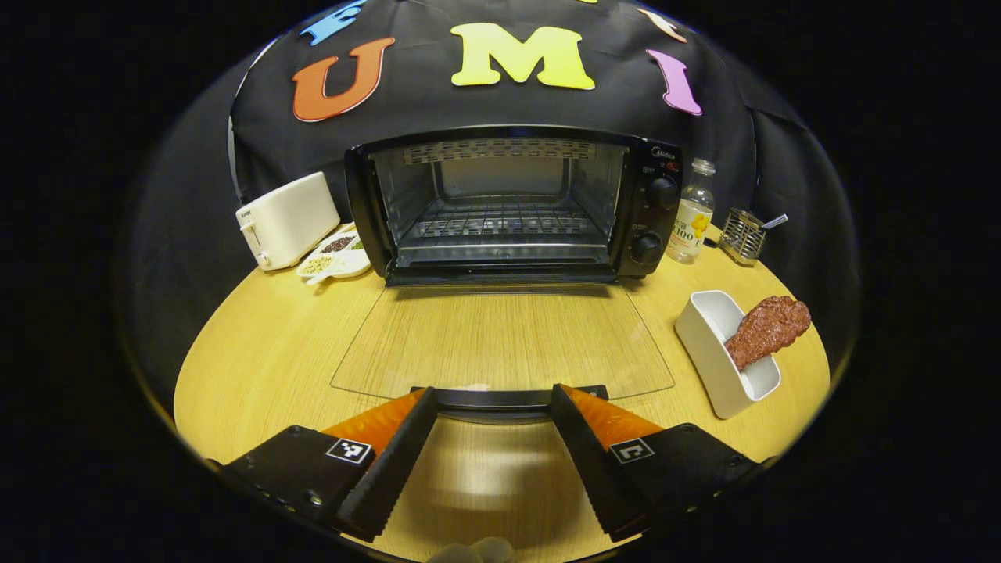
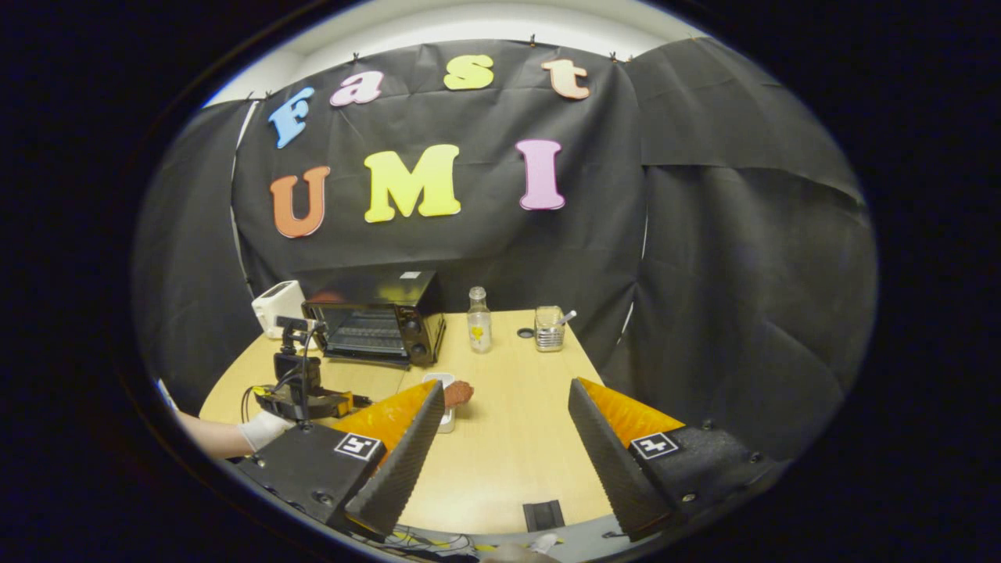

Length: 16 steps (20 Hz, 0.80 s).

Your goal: Open the electric oven with the left hand, put the food in, and close the electric oven.

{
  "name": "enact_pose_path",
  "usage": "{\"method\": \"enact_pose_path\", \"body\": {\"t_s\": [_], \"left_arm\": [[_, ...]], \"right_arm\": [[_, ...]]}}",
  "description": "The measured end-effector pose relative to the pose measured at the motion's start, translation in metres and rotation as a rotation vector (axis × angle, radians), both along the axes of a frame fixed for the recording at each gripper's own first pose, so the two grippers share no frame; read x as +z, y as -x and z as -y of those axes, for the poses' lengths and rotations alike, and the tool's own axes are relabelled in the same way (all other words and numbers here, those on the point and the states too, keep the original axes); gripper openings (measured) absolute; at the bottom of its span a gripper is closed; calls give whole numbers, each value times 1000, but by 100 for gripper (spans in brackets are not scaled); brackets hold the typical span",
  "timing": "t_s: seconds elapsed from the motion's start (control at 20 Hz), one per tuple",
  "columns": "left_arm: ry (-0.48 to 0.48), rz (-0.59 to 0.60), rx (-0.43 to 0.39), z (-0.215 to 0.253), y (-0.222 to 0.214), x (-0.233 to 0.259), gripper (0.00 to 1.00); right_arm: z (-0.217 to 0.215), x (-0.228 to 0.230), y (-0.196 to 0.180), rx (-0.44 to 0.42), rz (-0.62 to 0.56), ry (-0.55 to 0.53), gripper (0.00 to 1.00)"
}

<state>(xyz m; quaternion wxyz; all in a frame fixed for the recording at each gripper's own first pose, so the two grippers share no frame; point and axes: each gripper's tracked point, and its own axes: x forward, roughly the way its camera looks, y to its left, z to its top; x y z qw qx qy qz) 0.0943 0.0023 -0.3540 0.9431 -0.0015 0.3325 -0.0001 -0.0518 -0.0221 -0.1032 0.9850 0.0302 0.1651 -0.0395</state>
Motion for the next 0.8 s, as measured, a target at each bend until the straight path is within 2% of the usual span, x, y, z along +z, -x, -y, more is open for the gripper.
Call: {"method": "enact_pose_path", "body": {"t_s": [0.35, 0.4, 0.45, 0.5, 0.55, 0.6, 0.8], "left_arm": [[16, 70, 20, -16, 2, 20, 96], [23, 84, 25, -18, 5, 26, 96], [28, 102, 30, -21, 10, 34, 96], [30, 126, 34, -26, 15, 44, 96], [32, 150, 36, -28, 21, 55, 96], [34, 171, 36, -31, 29, 66, 96], [50, 227, 50, -32, 63, 111, 96]], "right_arm": [[-3, -18, -20, 42, -23, -8, 96], [-4, -24, -27, 60, -32, -15, 100], [-6, -30, -33, 76, -42, -21, 97], [-8, -37, -41, 99, -53, -30, 100], [-11, -46, -51, 123, -68, -39, 97], [-13, -55, -62, 147, -82, -50, 100], [-23, -96, -110, 251, -171, -92, 100]]}}
